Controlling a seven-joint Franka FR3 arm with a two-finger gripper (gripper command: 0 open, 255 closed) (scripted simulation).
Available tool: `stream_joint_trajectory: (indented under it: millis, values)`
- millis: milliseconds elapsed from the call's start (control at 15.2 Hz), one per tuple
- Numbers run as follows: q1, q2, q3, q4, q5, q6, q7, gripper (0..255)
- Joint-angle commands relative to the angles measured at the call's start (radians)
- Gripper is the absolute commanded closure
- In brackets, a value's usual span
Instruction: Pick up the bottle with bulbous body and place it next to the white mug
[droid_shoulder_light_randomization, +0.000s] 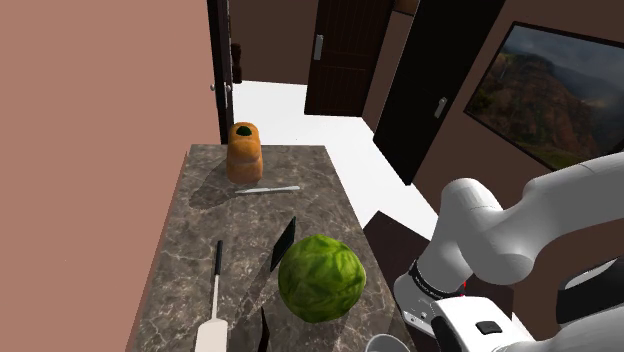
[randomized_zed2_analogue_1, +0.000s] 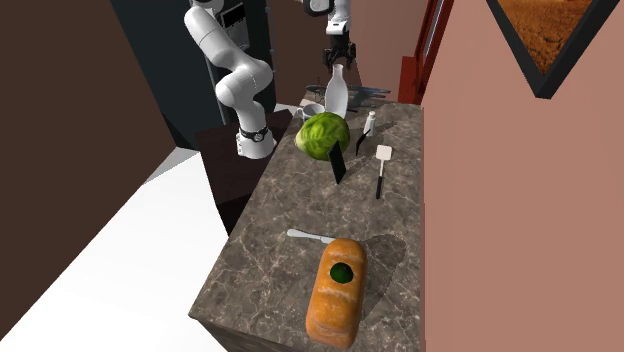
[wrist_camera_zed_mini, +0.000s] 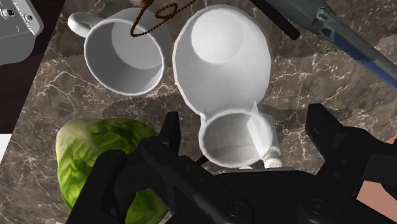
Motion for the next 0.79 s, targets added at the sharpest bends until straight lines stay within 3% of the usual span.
stream_joint_trajectory:
  millis: [0,198,726]
  values:
    - [0.002,-0.007,-0.019,0.025,-0.011,-0.034,0.003,0]
    - [0.003,-0.017,-0.064,0.103,-0.040,-0.125,0.011,0]
    - [0.003,-0.017,-0.064,0.103,-0.040,-0.125,0.011,0]
